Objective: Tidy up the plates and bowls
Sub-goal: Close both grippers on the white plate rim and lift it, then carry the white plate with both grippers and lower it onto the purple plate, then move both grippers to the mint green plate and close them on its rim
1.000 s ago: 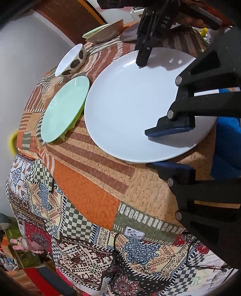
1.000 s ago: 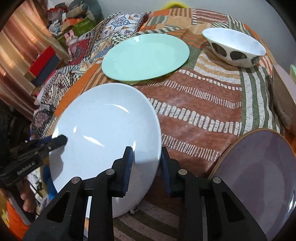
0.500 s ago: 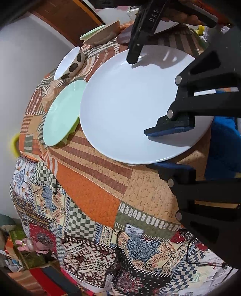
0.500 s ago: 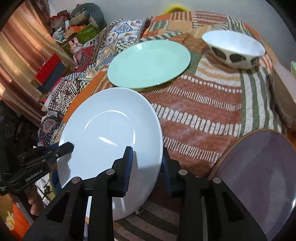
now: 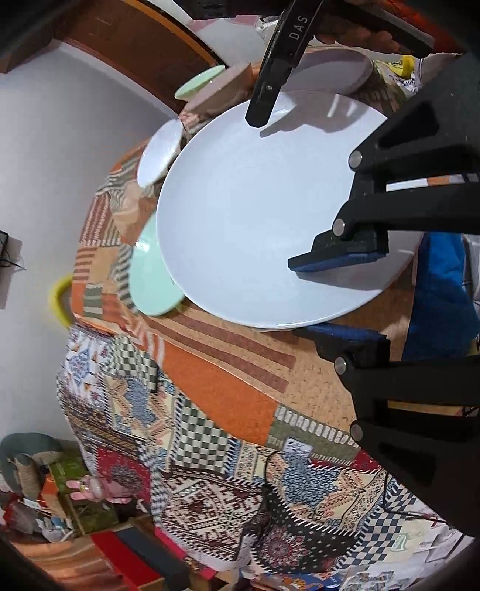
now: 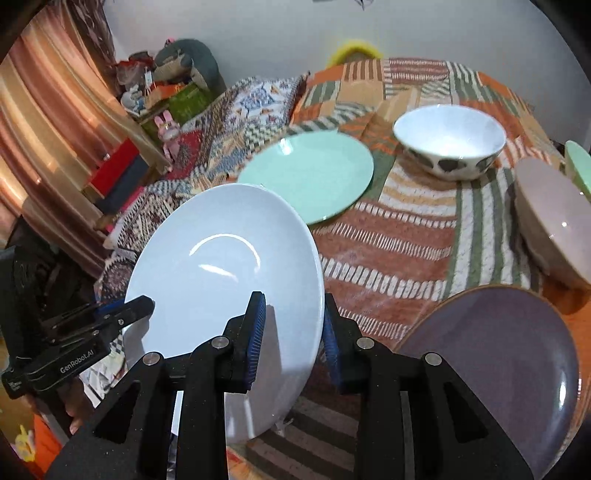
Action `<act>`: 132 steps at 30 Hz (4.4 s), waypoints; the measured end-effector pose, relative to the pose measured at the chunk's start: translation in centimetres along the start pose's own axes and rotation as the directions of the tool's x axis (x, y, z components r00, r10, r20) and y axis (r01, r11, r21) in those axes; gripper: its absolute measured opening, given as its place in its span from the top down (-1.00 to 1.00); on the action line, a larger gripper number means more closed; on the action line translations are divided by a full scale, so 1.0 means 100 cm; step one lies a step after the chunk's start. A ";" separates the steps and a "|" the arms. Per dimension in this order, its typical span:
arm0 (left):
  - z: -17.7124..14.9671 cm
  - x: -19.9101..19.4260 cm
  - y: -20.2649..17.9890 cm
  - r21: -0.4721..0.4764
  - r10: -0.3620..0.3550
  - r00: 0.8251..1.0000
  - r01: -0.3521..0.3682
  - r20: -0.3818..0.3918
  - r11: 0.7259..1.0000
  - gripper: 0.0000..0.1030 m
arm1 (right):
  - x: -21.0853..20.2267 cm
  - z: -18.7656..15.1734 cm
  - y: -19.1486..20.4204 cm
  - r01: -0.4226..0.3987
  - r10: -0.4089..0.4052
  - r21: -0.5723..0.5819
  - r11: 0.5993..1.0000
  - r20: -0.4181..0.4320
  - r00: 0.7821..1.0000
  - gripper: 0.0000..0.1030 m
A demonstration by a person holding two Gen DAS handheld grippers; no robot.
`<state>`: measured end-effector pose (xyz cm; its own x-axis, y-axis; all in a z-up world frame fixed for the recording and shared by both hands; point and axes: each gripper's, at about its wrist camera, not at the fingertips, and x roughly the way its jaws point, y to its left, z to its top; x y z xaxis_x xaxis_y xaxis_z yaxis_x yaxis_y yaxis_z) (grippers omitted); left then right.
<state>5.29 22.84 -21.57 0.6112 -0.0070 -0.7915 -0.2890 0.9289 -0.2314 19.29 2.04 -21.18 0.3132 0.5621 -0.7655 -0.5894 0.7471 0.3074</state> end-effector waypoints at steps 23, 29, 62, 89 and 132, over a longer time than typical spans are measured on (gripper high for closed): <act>0.004 -0.041 -0.114 0.156 -0.074 0.996 0.065 0.057 0.986 0.47 | -0.098 -0.020 -0.063 -0.006 -0.012 0.098 0.995 0.178 0.984 0.47; 0.000 -0.033 -0.146 0.192 -0.086 0.996 0.079 0.028 0.978 0.47 | -0.115 -0.037 -0.090 -0.003 -0.023 0.138 0.990 0.193 0.981 0.47; -0.021 0.060 -0.222 0.283 -0.080 0.978 0.133 -0.193 0.950 0.44 | -0.108 -0.088 -0.173 0.089 -0.119 0.304 0.949 0.083 0.989 0.46; -0.024 0.081 -0.214 0.243 -0.085 0.971 0.140 -0.222 0.960 0.38 | -0.103 -0.080 -0.162 0.141 -0.153 0.231 0.963 0.031 0.988 0.43; 0.060 -0.042 -0.144 0.210 0.032 0.974 -0.080 0.225 0.974 0.05 | -0.120 -0.003 -0.076 0.135 -0.127 -0.015 0.991 0.240 0.962 0.05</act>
<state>11.35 11.70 -11.50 0.7521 0.1059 -0.6504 -0.1759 0.9835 -0.0433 19.79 -10.44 -14.46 0.5550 0.5309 -0.6404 -0.5527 0.8107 0.1931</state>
